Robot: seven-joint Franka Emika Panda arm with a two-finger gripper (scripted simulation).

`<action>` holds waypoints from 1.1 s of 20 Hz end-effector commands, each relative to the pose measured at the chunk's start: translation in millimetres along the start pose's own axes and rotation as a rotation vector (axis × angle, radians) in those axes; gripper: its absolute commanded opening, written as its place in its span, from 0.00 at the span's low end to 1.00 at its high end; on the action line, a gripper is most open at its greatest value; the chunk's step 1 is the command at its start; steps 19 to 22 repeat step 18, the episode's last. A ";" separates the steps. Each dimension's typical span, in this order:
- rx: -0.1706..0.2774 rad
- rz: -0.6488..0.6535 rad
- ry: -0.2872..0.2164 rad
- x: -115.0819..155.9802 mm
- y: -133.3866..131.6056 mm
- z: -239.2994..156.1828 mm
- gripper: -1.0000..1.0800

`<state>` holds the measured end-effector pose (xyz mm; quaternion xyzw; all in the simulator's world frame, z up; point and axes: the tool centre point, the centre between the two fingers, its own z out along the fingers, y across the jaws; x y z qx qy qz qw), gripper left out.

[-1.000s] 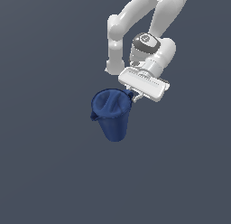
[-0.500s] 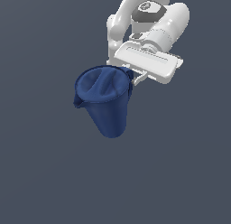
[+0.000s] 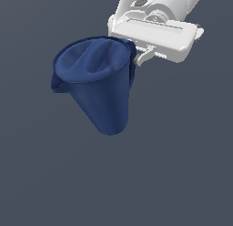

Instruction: Pick up the object and move it to a goal position.

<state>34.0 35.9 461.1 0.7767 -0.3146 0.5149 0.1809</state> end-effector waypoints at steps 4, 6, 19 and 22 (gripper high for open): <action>0.002 0.000 -0.001 21.3 -5.5 -2.0 0.00; 0.003 0.001 -0.002 23.7 -6.5 -2.2 0.00; 0.001 0.000 -0.003 47.4 -1.0 -1.4 0.00; 0.001 0.000 -0.003 47.4 -1.0 -1.4 0.00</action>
